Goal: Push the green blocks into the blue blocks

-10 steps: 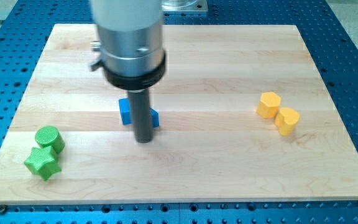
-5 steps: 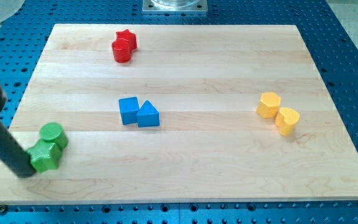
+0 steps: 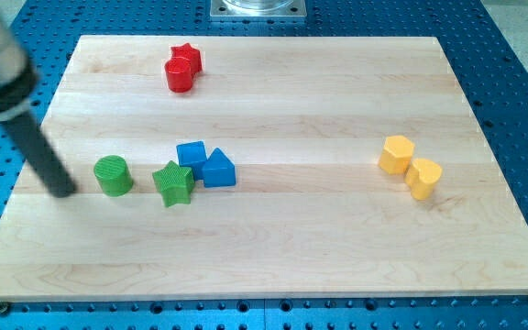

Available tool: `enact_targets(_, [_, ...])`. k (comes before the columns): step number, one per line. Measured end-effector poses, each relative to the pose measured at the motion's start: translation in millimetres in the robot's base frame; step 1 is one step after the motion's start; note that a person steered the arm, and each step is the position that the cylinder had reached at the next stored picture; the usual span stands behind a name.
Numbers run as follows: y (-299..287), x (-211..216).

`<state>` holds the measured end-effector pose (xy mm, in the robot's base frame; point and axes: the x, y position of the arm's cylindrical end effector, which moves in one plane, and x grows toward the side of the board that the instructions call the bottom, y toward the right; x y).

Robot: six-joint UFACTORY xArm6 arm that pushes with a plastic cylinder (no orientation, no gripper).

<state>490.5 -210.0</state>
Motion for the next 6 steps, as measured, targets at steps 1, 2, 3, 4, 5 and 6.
enact_targets(1, [85, 7])
enact_targets(2, [-18, -2])
enact_targets(3, [-77, -43])
enact_targets(4, [-69, -65])
enact_targets(5, [-69, -65])
enact_targets(6, [-70, -81])
